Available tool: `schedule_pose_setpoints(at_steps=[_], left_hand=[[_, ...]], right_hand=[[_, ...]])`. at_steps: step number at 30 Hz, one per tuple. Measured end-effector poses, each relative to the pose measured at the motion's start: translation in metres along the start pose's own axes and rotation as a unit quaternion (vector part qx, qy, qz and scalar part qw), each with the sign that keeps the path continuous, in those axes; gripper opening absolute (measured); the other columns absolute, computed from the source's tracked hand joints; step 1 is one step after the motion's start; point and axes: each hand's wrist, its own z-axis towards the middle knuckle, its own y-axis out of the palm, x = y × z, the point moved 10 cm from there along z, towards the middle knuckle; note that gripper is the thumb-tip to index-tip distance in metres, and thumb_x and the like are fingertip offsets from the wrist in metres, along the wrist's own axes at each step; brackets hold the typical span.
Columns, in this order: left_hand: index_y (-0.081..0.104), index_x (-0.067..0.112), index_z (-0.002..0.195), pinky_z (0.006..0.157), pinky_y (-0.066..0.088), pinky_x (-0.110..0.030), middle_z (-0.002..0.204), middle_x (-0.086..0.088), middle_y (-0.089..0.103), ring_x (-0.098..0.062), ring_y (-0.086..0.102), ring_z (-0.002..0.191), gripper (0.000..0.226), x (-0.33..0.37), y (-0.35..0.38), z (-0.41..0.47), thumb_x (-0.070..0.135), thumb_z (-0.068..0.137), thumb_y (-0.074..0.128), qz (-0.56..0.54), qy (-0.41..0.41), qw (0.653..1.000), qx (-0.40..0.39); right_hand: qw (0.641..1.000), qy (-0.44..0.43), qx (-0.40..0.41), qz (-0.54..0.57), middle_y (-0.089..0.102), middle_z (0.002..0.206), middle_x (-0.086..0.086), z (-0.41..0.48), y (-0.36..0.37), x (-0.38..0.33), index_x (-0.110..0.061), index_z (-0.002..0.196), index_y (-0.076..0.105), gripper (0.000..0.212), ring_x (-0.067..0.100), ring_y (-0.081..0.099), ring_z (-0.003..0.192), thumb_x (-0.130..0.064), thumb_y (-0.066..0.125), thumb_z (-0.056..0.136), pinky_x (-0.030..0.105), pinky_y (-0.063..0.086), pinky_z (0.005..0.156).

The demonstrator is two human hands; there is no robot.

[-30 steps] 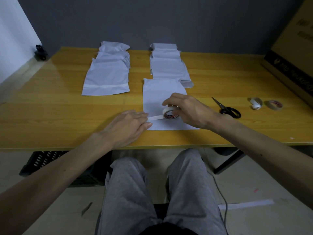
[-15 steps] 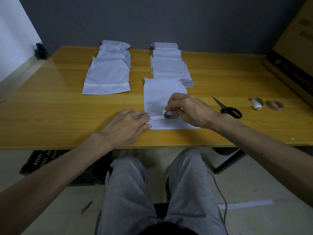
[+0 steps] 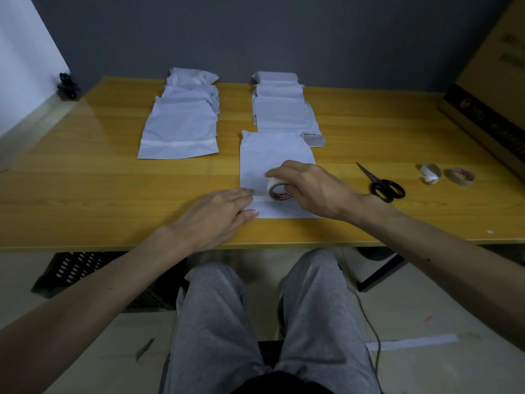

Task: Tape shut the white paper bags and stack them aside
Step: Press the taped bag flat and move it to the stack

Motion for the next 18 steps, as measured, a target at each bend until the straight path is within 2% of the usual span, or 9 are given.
schedule_pose_setpoints(at_steps=[2,5,7,9,13,16,18], left_hand=[[0.043,0.015,0.143,0.114,0.022,-0.024,0.152,0.001,0.038,-0.012,0.034,0.140,0.052,-0.003,0.001,-0.001,0.044,0.101,0.032,0.000,-0.011,1.000,-0.003],[0.034,0.019,0.148,0.114,0.021,-0.025,0.154,0.001,0.035,-0.011,0.031,0.141,0.054,-0.002,0.003,-0.001,0.046,0.102,0.028,0.017,0.000,1.000,-0.009],[0.034,0.021,0.149,0.115,0.019,-0.025,0.154,0.003,0.034,-0.010,0.028,0.142,0.060,-0.001,0.005,-0.001,0.053,0.101,0.017,0.036,0.005,0.999,-0.014],[0.041,0.020,0.145,0.114,0.019,-0.027,0.154,0.002,0.035,-0.011,0.028,0.143,0.070,0.001,0.005,-0.001,0.056,0.095,0.007,0.047,0.018,0.999,-0.010],[0.049,0.013,0.139,0.114,0.012,-0.022,0.154,-0.003,0.034,-0.014,0.027,0.143,0.066,0.005,0.004,0.001,0.054,0.098,0.018,0.029,0.021,0.999,0.008],[0.039,0.015,0.145,0.116,0.015,-0.023,0.155,0.000,0.031,-0.011,0.026,0.143,0.056,0.003,0.006,0.006,0.049,0.101,0.029,-0.019,-0.010,1.000,-0.006],[0.029,0.018,0.150,0.116,0.013,-0.022,0.157,0.002,0.026,-0.010,0.021,0.144,0.059,0.002,0.011,0.005,0.052,0.101,0.026,-0.020,-0.017,0.999,-0.021]], right_hand=[[1.000,0.017,0.013,0.014,0.059,0.119,0.006,-0.001,-0.002,0.004,-0.011,0.123,0.054,0.034,0.025,0.059,0.102,0.000,0.052,0.092,0.034,0.049,0.080],[1.000,-0.006,0.012,0.020,0.060,0.109,0.005,0.001,-0.002,0.000,-0.009,0.110,0.061,0.021,0.021,0.059,0.092,-0.002,0.053,0.092,0.036,0.049,0.076],[1.000,-0.010,0.007,0.028,0.058,0.111,0.003,0.002,-0.001,0.000,-0.012,0.113,0.065,0.025,0.011,0.054,0.090,-0.003,0.054,0.092,0.029,0.048,0.079],[0.999,-0.006,0.000,0.033,0.057,0.114,0.004,0.002,0.002,0.001,-0.014,0.119,0.066,0.031,0.013,0.054,0.094,-0.003,0.054,0.093,0.025,0.045,0.081],[0.999,0.001,-0.008,0.047,0.058,0.111,0.007,0.002,0.008,0.000,-0.016,0.128,0.060,0.040,0.023,0.057,0.098,0.001,0.050,0.093,0.031,0.047,0.082],[0.998,0.024,0.021,0.053,0.060,0.117,0.007,0.000,0.007,0.004,-0.017,0.135,0.052,0.042,0.025,0.057,0.103,-0.003,0.050,0.095,0.035,0.047,0.084],[0.995,0.046,0.046,0.078,0.063,0.115,0.007,-0.003,0.004,0.011,-0.014,0.128,0.052,0.034,0.024,0.059,0.101,-0.008,0.054,0.095,0.031,0.047,0.080]])
